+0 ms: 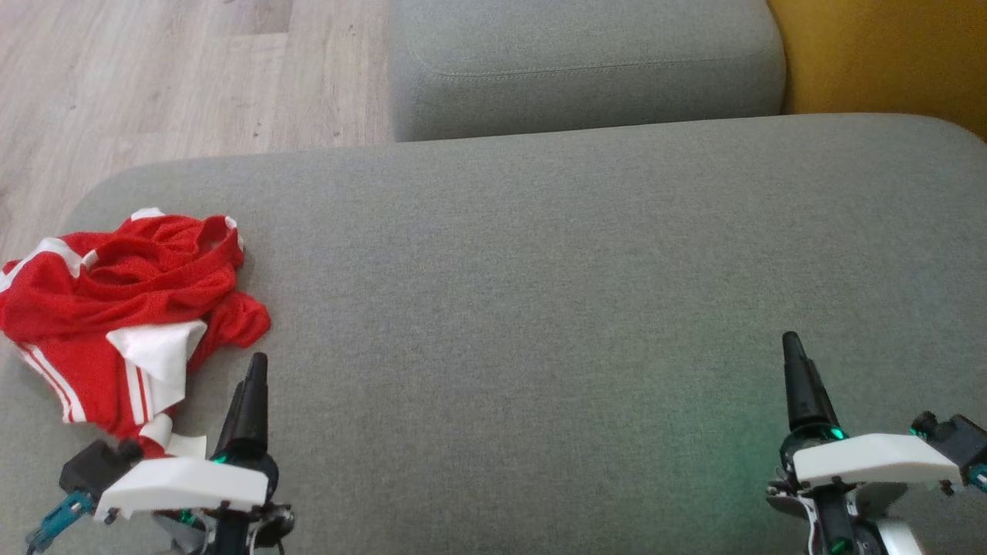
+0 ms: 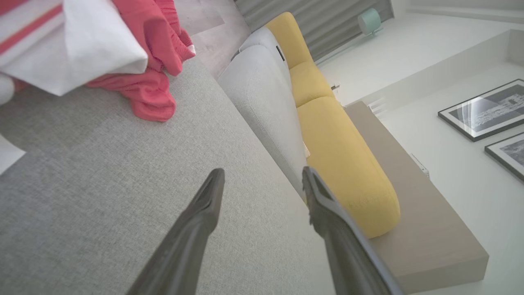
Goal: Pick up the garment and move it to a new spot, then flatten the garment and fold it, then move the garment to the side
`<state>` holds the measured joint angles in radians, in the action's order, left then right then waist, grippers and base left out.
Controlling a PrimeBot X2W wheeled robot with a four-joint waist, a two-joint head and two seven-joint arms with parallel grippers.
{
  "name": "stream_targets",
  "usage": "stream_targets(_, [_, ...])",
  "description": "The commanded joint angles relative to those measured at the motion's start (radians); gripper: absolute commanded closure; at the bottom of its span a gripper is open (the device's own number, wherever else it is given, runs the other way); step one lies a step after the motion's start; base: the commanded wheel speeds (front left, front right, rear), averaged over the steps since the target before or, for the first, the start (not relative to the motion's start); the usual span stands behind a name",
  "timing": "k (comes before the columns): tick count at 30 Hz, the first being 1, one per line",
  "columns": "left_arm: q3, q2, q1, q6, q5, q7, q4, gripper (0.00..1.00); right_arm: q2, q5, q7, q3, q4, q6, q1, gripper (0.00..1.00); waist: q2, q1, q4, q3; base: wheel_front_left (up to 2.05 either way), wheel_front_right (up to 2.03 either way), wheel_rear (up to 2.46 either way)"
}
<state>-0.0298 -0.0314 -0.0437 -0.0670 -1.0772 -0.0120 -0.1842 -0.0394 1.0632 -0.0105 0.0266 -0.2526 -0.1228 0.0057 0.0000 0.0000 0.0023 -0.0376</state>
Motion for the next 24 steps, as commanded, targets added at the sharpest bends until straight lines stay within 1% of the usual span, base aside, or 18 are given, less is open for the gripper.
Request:
stream_targets(1, [0.000,-0.011,0.021,0.006,0.037,-0.015,0.049,0.00,-0.006,-0.039,-0.015,0.018,0.045,-0.003,-0.034,0.00,0.0000,0.0000,0.000,-0.001,0.00,0.00,0.00])
stream_targets(12, [-0.036,-0.020,0.015,0.025,0.189,-0.047,0.093,0.00,-0.006,-0.179,-0.047,0.057,0.071,-0.004,-0.033,0.00,0.0000,0.0000,0.002,-0.005,0.00,0.00,0.00])
stream_targets(24, [-0.088,-0.039,0.011,0.064,0.341,-0.082,0.138,0.00,-0.007,-0.331,-0.082,0.103,0.096,-0.004,-0.033,0.00,0.0000,0.0000,0.004,-0.011,0.00,0.00,0.00])
